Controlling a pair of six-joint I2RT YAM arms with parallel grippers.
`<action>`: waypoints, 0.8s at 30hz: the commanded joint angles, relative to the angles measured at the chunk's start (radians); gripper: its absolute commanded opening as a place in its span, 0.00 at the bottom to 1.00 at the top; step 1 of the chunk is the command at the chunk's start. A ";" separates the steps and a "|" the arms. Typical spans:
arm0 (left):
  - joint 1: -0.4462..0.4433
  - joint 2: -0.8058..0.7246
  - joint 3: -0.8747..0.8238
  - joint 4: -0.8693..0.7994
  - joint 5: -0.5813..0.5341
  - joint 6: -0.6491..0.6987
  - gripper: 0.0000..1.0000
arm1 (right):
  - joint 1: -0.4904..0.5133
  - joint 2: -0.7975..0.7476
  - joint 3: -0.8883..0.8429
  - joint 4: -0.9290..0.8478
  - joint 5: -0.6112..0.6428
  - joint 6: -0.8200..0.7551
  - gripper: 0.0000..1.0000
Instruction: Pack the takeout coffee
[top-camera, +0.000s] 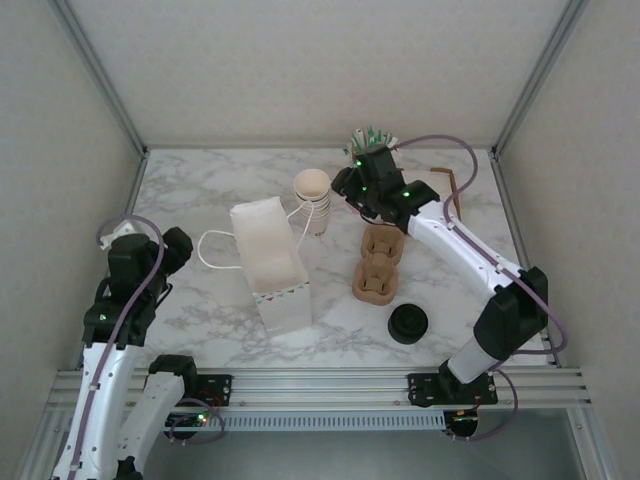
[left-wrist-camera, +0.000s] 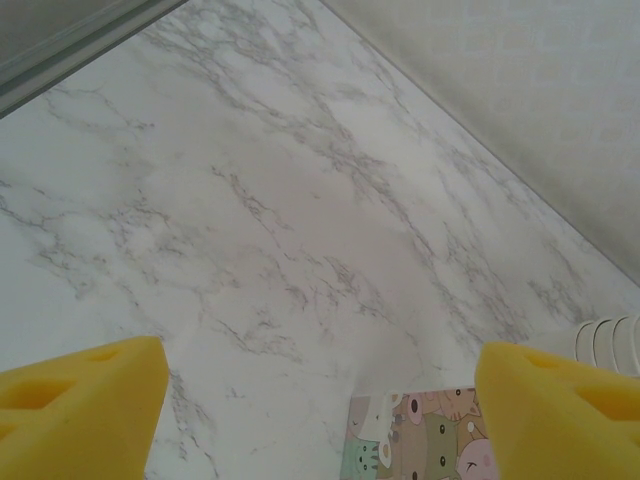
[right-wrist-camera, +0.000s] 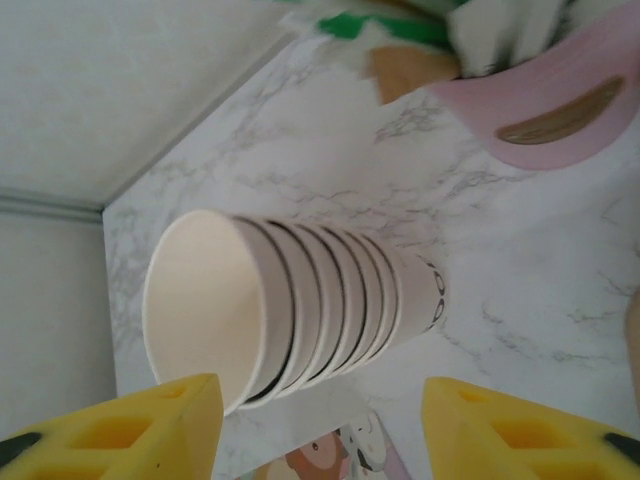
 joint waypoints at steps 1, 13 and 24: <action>0.012 0.001 -0.007 0.015 -0.016 -0.004 0.80 | 0.012 0.044 0.088 -0.008 -0.021 -0.114 0.56; 0.015 0.003 -0.013 0.021 -0.008 -0.006 0.80 | 0.028 0.132 0.175 -0.022 -0.031 -0.140 0.47; 0.015 0.007 -0.012 0.021 -0.012 -0.009 0.79 | 0.028 0.171 0.191 -0.023 -0.014 -0.111 0.41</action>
